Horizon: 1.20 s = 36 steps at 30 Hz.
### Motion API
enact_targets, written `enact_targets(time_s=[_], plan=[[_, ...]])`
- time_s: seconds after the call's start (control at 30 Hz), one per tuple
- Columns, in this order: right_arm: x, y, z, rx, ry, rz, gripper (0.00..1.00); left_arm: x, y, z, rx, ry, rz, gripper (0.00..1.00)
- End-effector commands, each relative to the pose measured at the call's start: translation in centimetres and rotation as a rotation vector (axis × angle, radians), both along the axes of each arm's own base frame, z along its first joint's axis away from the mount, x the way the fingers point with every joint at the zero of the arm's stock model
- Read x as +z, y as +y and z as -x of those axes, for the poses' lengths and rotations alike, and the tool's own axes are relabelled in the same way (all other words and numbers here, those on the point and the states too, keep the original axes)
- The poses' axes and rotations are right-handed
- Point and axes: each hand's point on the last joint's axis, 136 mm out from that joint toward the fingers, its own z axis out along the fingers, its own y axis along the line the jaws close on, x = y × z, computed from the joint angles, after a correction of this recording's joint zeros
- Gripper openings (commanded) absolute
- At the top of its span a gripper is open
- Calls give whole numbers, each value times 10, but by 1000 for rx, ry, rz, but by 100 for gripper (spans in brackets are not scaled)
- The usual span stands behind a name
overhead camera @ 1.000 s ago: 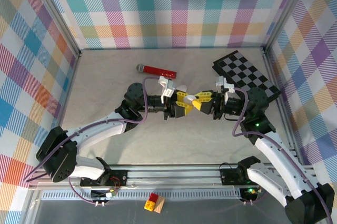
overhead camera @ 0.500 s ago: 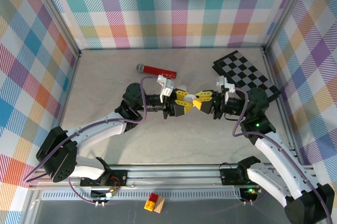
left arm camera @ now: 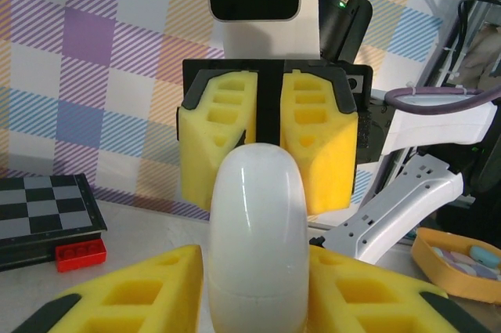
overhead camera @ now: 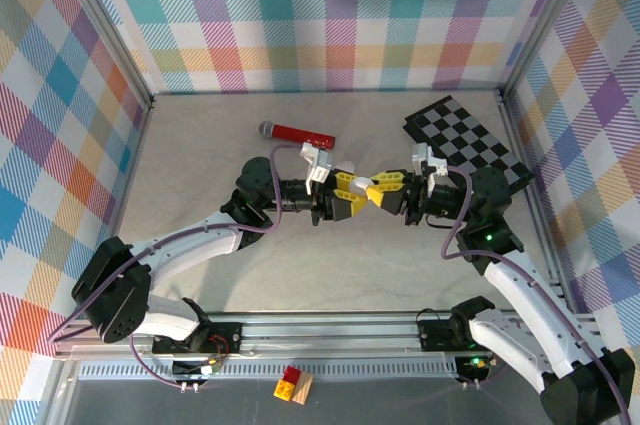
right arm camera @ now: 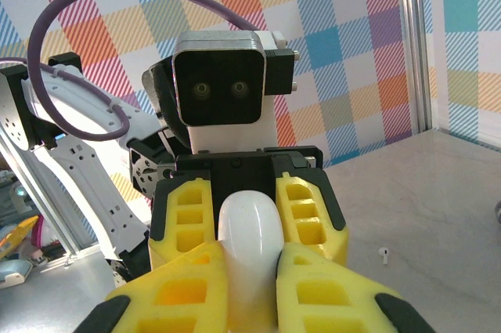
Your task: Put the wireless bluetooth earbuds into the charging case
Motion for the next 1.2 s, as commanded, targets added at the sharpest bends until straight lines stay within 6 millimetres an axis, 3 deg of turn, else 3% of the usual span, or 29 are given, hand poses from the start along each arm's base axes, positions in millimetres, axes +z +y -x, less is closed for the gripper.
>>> enact_targets(time_s=[0.0, 0.9, 1.17], plan=[[3, -1, 2, 3, -33, -7, 0, 13, 4, 2, -12, -50, 38, 34], [1, -1, 3, 0, -37, 6, 0, 16, 11, -1, 3, -48, 52, 35], [2, -2, 2, -6, -32, 8, 0, 15, 10, -1, -8, -46, 48, 23]])
